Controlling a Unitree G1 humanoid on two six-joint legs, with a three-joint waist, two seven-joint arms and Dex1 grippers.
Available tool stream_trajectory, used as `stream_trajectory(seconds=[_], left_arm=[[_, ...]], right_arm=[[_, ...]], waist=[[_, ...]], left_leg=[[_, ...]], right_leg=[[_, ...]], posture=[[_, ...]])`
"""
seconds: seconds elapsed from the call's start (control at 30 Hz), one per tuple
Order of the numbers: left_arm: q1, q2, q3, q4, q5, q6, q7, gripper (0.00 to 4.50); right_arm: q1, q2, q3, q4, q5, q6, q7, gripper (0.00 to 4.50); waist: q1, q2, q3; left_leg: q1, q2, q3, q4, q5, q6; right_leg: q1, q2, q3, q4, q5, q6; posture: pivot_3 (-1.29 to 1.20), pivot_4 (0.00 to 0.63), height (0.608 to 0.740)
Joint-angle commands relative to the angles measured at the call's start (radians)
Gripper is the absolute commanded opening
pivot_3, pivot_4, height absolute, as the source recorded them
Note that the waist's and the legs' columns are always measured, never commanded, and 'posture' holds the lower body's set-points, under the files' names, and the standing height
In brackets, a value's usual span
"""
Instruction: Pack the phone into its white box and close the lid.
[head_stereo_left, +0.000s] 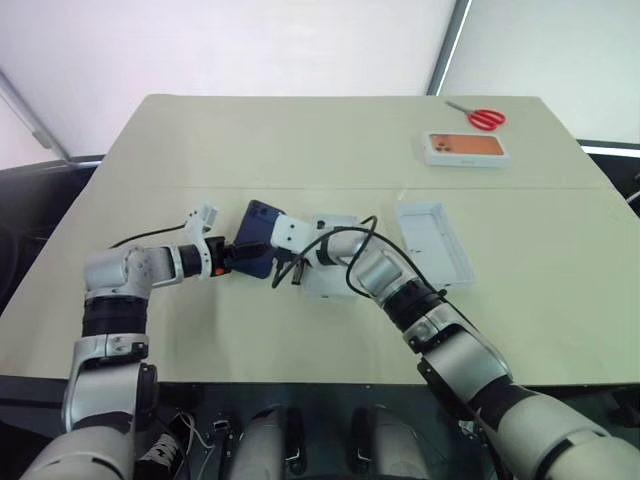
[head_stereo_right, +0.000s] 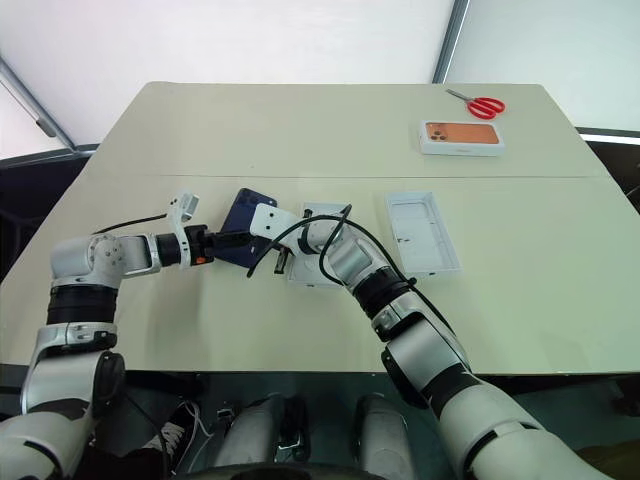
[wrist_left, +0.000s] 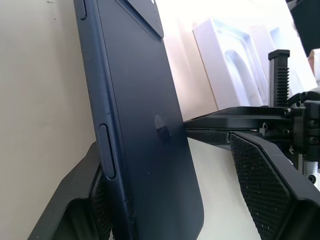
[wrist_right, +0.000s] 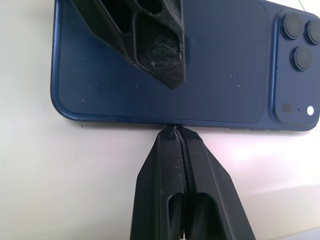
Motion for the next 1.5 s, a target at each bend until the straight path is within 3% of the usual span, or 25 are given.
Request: stream_trajectory(seconds=[0.03,0.13,0.53,0.77,0.87,1.03,1.13,1.27,1.5], left_arm=[[0.047,-0.032,-0.028,0.05,-0.009,0.052,0.014,1.56],[0.05,-0.029,-0.028,0.05,-0.015,0.051,0.014,0.23],[0.08,-0.04,0.001,0.006,-0.069,0.086,0.042,0.1],[0.074,-0.073,0.214,-0.005,-0.211,0.145,0.079,0.1],[0.08,-0.087,0.291,-0.032,-0.266,0.167,0.101,0.0],[0.076,-0.112,0.382,-0.052,-0.324,0.187,0.166,0.0],[0.08,-0.114,0.4,-0.052,-0.329,0.177,0.202,0.0],[0.085,-0.126,0.406,-0.077,-0.345,0.164,0.218,0.0],[0.076,-0.139,0.38,-0.104,-0.349,0.147,0.243,0.0]], right_arm=[[-0.007,0.007,0.002,-0.017,0.002,-0.018,-0.006,0.0],[-0.007,0.007,0.002,-0.018,0.001,-0.021,-0.008,0.0],[-0.005,0.003,-0.008,-0.025,0.004,-0.027,-0.016,0.0],[0.026,-0.002,-0.171,-0.212,0.22,0.091,0.087,0.0],[0.053,-0.019,-0.246,-0.303,0.359,0.216,0.175,0.94],[0.124,-0.145,-0.208,-0.46,0.41,0.306,0.286,3.3],[0.186,-0.281,-0.132,-0.565,0.402,0.311,0.399,3.3],[0.238,-0.394,-0.09,-0.61,0.352,0.253,0.406,3.3],[0.284,-0.451,-0.069,-0.659,0.348,0.256,0.401,3.3]], waist=[[-0.001,0.0,0.0],[0.001,-0.001,-0.001],[-0.002,-0.001,-0.001],[-0.003,-0.001,0.001],[-0.003,-0.002,0.001],[0.001,-0.005,0.003],[0.0,-0.006,0.004],[-0.002,-0.006,0.004],[0.001,-0.008,0.005]], left_leg=[[0.0,0.0,0.0,0.0,0.0,0.0],[0.0,0.0,0.0,0.0,0.0,0.0],[0.001,0.0,-0.001,-0.001,0.0,0.0],[-0.001,0.0,-0.001,-0.001,0.0,0.0],[-0.004,0.001,-0.001,-0.001,0.0,0.0],[-0.004,0.001,-0.002,-0.001,0.0,0.0],[-0.007,0.0,-0.002,-0.001,0.0,0.0],[-0.008,0.001,-0.002,-0.001,0.0,0.0],[-0.009,0.002,-0.001,-0.001,0.0,0.0]], right_leg=[[0.0,0.0,0.0,0.0,0.0,0.0],[0.0,0.0,0.0,0.0,0.0,0.0],[0.001,-0.001,0.001,-0.001,0.0,0.0],[-0.002,-0.001,0.001,-0.001,0.0,0.0],[-0.004,-0.001,0.001,-0.001,0.0,0.0],[-0.004,-0.001,0.0,-0.002,0.0,0.0],[-0.007,-0.002,0.0,-0.002,0.0,0.0],[-0.008,-0.001,0.0,-0.002,0.0,0.0],[-0.009,-0.001,0.0,-0.002,0.0,-0.001]], posture=[[0.0,0.15,0.738],[0.0,0.15,0.738],[0.0,0.15,0.738],[0.0,0.15,0.738],[0.0,0.15,0.738],[0.0,0.15,0.738],[0.0,0.15,0.738],[0.0,0.15,0.738],[0.0,0.15,0.738]])
